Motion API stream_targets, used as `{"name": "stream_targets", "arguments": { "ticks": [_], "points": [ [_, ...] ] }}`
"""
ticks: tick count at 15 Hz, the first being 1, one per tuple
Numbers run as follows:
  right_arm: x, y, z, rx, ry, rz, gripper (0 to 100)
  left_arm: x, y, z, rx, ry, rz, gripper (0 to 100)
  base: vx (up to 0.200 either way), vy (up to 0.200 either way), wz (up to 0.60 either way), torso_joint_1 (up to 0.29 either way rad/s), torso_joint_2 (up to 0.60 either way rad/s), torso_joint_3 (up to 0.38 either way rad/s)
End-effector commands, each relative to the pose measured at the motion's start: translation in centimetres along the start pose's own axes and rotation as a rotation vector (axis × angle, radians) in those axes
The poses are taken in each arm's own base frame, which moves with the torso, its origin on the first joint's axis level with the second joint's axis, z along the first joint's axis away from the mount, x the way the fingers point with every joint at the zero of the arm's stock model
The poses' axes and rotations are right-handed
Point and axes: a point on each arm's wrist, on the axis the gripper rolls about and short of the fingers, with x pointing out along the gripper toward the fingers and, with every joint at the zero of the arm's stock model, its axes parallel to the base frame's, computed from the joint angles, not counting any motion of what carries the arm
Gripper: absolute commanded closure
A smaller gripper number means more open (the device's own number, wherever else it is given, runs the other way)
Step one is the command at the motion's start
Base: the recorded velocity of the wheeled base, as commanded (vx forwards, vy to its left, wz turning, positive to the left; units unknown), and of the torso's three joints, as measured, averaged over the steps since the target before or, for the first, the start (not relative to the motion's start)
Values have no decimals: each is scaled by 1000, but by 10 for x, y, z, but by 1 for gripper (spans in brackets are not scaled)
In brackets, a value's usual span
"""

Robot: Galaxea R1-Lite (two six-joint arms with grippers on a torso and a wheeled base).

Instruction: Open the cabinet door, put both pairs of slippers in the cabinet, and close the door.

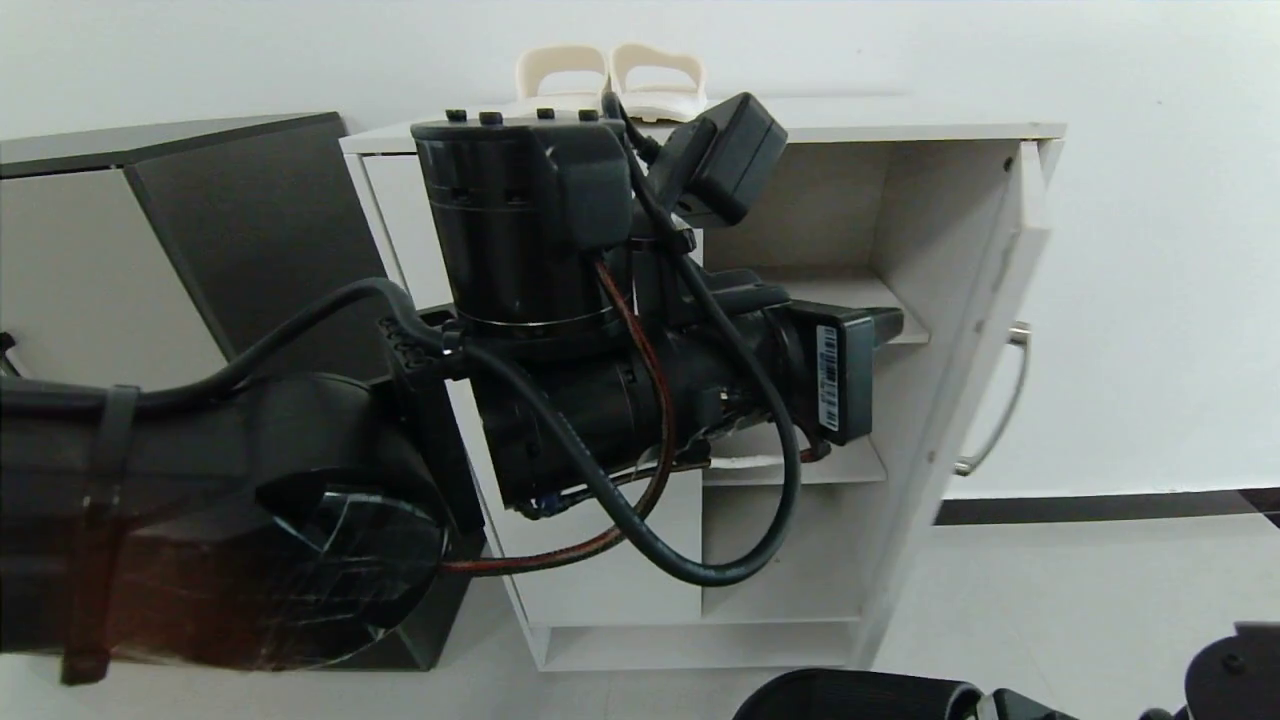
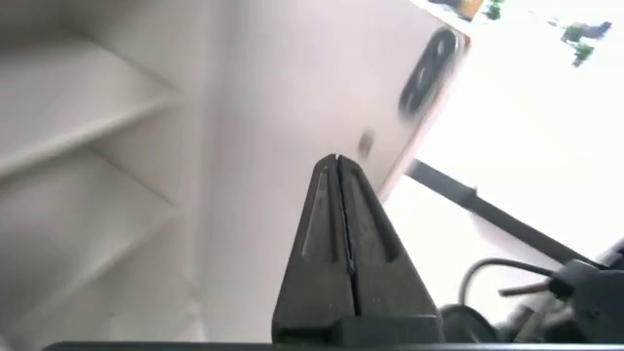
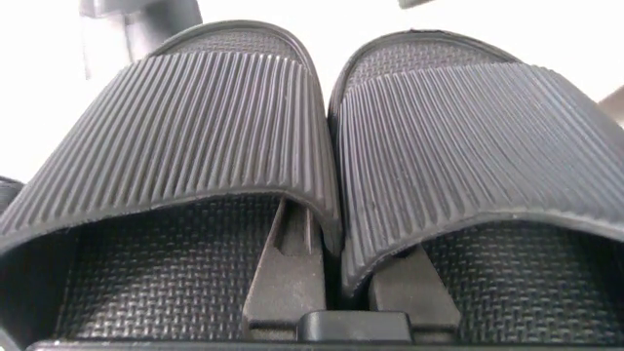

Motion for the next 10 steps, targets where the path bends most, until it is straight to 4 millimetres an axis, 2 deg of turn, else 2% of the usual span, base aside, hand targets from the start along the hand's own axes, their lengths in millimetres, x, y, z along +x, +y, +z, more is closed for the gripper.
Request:
{"name": "stream_targets", "arguments": {
  "ticks": [1,2,3,5,6,7,8,10],
  "points": [
    [-2,3,4,-9,-23,10,100,2,-5,-3,-3,7,-15,100,0,0,0,0,0,0],
    [-1,1,7,-3,-30,-11,100,-1,4,-1,-2,1,16,100,0,0,0,0,0,0],
    [2,-9,12,19,-32,-98,100,-10,25,7,6,-21,95,100,0,0,0,0,0,0],
    [6,-32,22,110,-38,-387,100,-43,54,24,22,-98,383,100,0,0,0,0,0,0],
    [7,-38,24,161,-45,-475,100,-56,59,28,33,-124,492,100,0,0,0,0,0,0],
    [9,-45,32,247,-81,-596,100,-88,61,35,51,-170,652,100,0,0,0,0,0,0],
    [15,-58,38,351,-114,-744,100,-136,52,32,75,-180,754,100,0,0,0,0,0,0],
    [22,-81,45,398,-128,-944,100,-206,36,5,140,-88,1012,100,0,0,0,0,0,0]
  ]
}}
